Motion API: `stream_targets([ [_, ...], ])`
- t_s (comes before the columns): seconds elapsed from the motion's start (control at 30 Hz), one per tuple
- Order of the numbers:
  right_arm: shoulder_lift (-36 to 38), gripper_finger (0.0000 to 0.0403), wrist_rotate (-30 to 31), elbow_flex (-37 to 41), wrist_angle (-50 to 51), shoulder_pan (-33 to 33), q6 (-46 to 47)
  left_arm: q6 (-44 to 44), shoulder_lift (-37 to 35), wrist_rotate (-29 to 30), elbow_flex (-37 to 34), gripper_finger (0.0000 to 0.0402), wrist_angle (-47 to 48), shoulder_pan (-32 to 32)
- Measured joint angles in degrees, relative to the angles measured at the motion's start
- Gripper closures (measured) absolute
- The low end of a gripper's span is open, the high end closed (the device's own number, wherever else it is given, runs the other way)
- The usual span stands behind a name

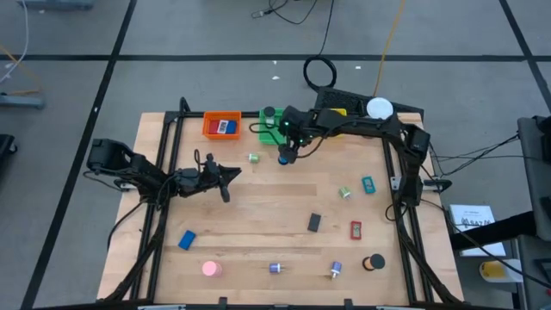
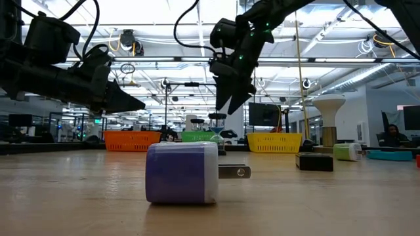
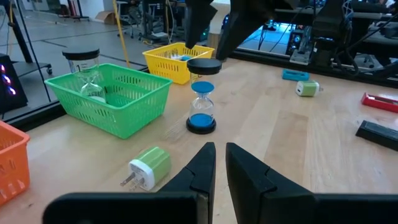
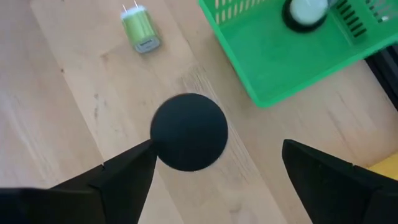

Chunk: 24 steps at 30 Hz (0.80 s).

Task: Pick & Place Office items
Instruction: Put the blue hourglass into the green bin

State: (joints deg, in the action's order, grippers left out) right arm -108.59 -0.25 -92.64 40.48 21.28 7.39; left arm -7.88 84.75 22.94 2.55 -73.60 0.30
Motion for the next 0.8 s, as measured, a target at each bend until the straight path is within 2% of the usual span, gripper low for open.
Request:
stream_targets([
  [0.47,-1.1,0.0071,0.0,0.1,-4.1,-0.8,-3.6,0.0,0.0,0.0,0.0,0.0366,0.1,0.0],
  [0.8,-5.7,0.0084,0.0,0.5,-4.7,-1.2,-4.9,0.0,0.0,-0.4,0.0,0.0366,0.1,0.0],
])
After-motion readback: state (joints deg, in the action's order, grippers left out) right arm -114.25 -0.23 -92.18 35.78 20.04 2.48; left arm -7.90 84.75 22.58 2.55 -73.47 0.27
